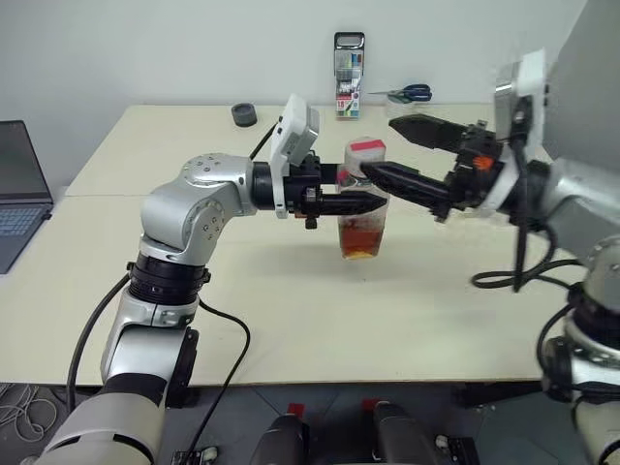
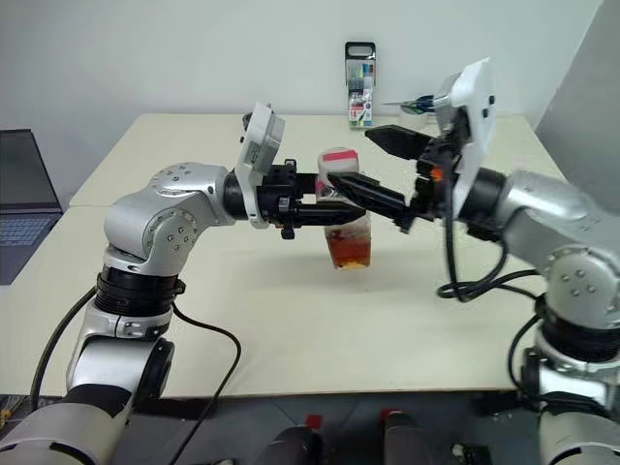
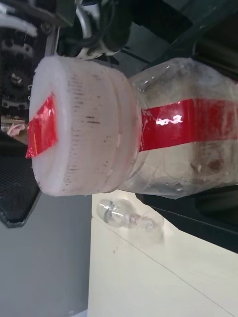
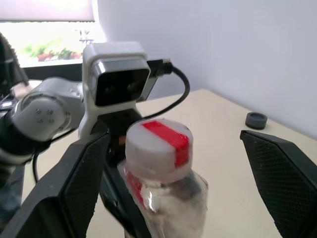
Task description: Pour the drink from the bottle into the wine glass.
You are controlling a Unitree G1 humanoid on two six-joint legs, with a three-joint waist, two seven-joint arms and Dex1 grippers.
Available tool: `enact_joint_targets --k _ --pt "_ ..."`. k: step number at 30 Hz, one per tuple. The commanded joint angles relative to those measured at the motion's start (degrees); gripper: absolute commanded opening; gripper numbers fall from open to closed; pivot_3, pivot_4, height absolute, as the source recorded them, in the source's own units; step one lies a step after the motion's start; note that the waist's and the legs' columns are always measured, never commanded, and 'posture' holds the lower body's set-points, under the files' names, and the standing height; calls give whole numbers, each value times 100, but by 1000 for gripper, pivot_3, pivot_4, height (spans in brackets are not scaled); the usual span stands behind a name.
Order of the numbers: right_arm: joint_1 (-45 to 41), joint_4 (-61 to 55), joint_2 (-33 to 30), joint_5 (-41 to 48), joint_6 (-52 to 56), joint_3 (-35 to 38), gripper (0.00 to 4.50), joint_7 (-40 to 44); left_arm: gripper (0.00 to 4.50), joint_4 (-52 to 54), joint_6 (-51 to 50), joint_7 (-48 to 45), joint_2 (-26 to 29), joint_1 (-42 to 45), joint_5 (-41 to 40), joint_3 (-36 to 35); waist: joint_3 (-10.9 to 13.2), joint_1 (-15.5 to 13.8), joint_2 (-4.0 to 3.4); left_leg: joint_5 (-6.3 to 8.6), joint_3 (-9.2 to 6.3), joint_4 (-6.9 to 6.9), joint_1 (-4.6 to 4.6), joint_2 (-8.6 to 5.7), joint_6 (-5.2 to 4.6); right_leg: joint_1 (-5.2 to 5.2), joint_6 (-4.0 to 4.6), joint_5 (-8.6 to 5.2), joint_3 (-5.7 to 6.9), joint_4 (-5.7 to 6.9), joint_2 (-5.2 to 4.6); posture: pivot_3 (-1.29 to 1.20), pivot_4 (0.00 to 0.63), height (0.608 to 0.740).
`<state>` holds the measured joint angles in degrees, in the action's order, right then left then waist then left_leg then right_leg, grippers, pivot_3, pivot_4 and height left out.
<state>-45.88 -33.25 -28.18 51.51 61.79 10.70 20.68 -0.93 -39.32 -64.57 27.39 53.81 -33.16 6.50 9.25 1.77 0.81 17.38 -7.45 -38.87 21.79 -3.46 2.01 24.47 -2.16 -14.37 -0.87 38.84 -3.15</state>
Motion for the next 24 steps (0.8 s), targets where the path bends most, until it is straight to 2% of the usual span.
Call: enact_joint_targets --k 1,5,21,24 --pt "-141 -356 232 -187 -126 -51 4491 -729 1974 67 145 -43 -41 205 -4 -90 0 -1 0 0 1 -1 0 -1 0 0 0 0 0 -2 0 0 150 740" --pt "-79 -468 274 -35 -50 -133 4491 -907 1974 31 192 -84 -44 199 55 -77 0 -7 0 0 1 0 4 -4 0 1 0 0 3 -8 0 0 150 740" --pt "31 -286 14 656 -44 -239 4491 -670 1974 126 206 -112 -49 134 119 -100 0 5 0 1 5 2 1 -1 -3 1 0 0 9 -5 3 0 150 740" --pt "63 -284 1 696 -73 -263 3928 -686 1974 143 208 -115 -39 121 123 -100 0 5 0 1 5 3 1 0 -3 1 0 0 9 -5 3 0 150 740"
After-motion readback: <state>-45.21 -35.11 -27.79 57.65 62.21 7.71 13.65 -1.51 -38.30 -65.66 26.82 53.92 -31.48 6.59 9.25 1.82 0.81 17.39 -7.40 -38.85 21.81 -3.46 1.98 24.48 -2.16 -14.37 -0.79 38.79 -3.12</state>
